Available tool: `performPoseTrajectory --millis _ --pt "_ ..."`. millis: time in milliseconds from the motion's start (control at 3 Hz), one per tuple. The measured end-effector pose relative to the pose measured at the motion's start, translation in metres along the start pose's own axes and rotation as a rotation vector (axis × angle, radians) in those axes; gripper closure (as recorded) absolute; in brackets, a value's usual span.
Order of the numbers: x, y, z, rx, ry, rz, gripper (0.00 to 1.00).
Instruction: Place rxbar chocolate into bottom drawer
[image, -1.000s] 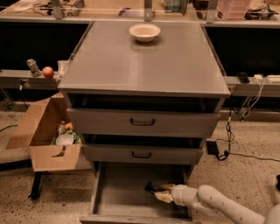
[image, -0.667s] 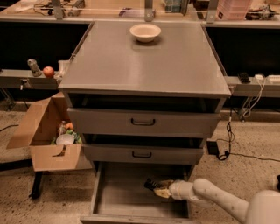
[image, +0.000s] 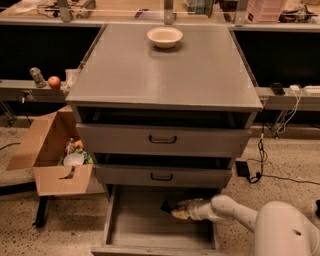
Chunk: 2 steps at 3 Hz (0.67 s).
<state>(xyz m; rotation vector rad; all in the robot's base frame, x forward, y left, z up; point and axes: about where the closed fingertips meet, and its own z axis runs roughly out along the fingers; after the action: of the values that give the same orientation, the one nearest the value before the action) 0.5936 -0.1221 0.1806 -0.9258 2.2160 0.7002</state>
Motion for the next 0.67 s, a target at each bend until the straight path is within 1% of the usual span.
performPoseTrajectory --millis 333,667 --pt "-0.0019 -0.0040 0.0086 -0.005 0.012 -0.009 0.14" --pt "-0.0006 -0.0049 0.0083 -0.020 -0.030 0.006 0.00"
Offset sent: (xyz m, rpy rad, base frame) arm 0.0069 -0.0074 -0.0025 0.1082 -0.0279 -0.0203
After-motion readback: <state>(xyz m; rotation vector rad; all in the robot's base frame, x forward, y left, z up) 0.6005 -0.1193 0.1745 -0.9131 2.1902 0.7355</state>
